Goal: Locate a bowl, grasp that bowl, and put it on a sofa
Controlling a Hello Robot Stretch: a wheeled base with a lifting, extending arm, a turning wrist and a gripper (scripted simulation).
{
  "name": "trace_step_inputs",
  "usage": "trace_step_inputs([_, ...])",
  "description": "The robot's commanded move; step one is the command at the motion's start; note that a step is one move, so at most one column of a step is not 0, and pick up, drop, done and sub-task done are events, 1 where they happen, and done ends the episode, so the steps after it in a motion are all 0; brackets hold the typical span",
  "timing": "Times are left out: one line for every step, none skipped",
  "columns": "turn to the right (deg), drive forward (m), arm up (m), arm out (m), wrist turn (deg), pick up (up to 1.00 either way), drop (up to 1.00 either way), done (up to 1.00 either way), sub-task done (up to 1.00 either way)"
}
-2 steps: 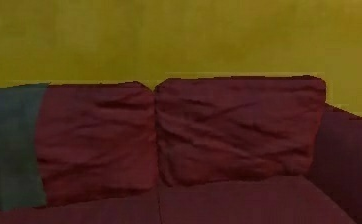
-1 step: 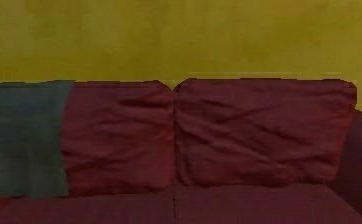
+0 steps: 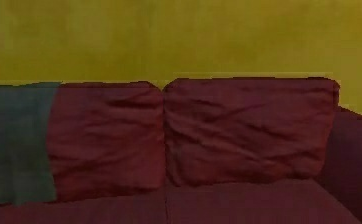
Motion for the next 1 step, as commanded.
trace_step_inputs([-45.0, 0.00, 0.00, 0.00, 0.0, 0.00, 0.00, 0.00, 0.00])
